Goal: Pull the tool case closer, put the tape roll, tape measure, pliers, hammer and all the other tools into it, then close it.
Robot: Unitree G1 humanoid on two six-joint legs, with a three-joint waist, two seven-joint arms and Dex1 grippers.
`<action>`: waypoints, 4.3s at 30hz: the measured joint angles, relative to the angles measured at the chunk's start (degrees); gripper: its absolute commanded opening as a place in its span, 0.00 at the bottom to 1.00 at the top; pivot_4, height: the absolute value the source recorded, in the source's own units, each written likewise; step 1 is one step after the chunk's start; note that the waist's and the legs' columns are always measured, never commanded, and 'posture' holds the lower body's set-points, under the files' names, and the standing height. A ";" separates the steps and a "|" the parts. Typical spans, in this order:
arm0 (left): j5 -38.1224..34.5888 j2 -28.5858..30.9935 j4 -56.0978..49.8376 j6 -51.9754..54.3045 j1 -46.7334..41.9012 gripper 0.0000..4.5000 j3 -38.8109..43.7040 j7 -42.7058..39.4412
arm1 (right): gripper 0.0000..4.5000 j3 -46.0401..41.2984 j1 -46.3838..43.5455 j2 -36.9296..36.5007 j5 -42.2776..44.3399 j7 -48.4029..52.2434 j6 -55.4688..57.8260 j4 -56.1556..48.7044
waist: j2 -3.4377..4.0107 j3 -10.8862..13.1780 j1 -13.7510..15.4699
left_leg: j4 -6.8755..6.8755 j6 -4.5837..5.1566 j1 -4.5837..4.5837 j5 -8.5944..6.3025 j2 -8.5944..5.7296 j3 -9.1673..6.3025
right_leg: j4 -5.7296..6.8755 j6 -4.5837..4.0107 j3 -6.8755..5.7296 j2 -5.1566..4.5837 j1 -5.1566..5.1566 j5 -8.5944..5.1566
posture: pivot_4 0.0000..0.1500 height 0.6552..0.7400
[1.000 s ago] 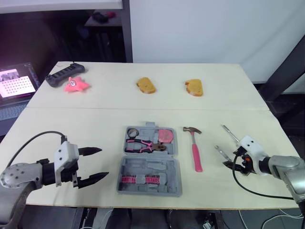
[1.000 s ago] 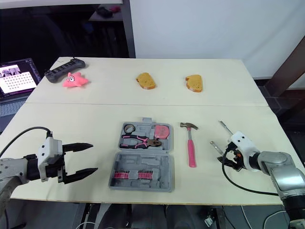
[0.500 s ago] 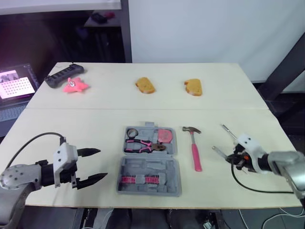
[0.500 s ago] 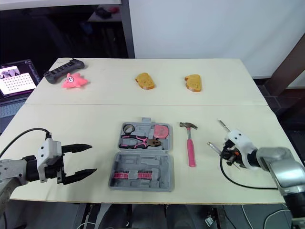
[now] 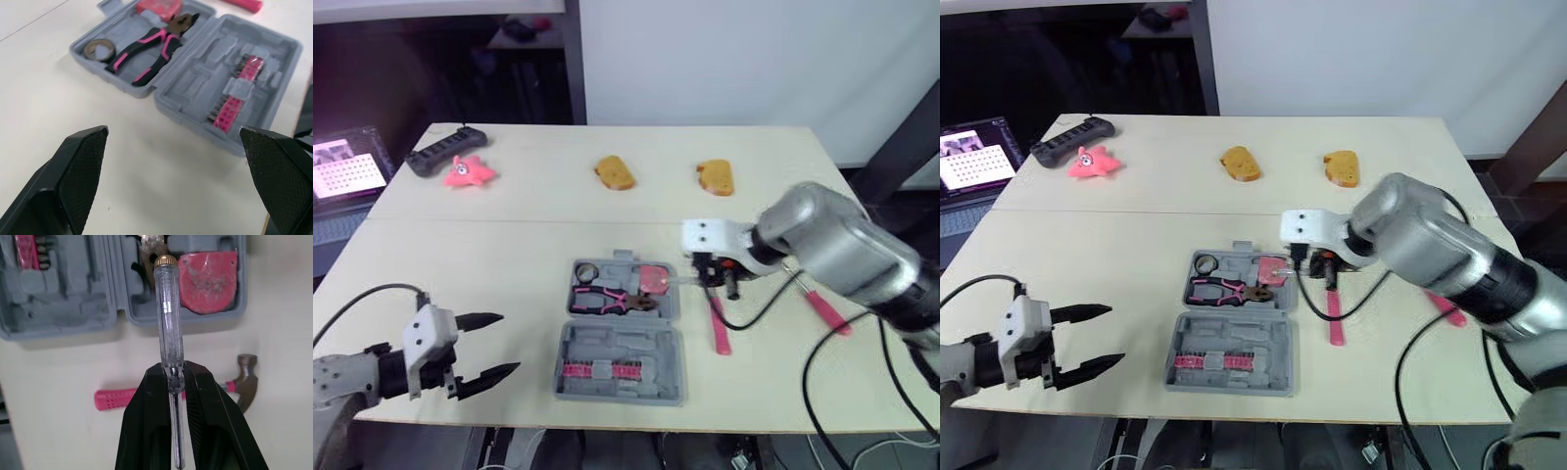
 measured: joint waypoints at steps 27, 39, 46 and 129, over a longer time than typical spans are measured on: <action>0.52 -4.60 -5.63 -1.72 9.84 1.00 3.74 3.82 | 0.00 8.52 0.47 35.72 9.07 -22.62 13.65 14.51 | -0.04 -0.03 -0.34 | 0.04 -0.10 0.04 0.07 0.05 -0.19 | 0.16 -0.11 -0.10 0.14 0.03 0.06 | 1.00 0.90; 0.71 -4.57 -5.29 -1.81 10.61 1.00 3.90 4.11 | 0.00 8.63 1.06 37.75 9.55 -27.06 11.97 19.72 | -0.04 -0.03 -1.08 | 0.00 -0.10 0.03 0.07 0.05 -0.21 | 0.16 -0.11 -0.11 0.15 0.00 0.06 | 1.00 0.90; 0.69 -4.09 -5.32 -1.35 10.29 1.00 3.96 4.31 | 0.00 9.02 2.08 38.59 9.55 -28.26 10.76 20.63 | -0.04 -0.03 -1.79 | -0.02 -0.10 0.03 0.07 0.05 -0.24 | 0.16 -0.11 -0.12 0.16 0.00 0.06 | 1.00 0.90; 7.49 -1.28 11.36 -3.11 -7.89 1.00 -6.77 2.86 | 0.01 -7.17 29.71 29.95 -9.64 -15.98 -46.67 25.53 | -0.25 -0.16 -1.38 | -0.05 -0.16 0.51 0.10 0.20 -0.38 | 0.05 -0.17 -0.23 0.32 0.63 0.09 | 1.00 0.90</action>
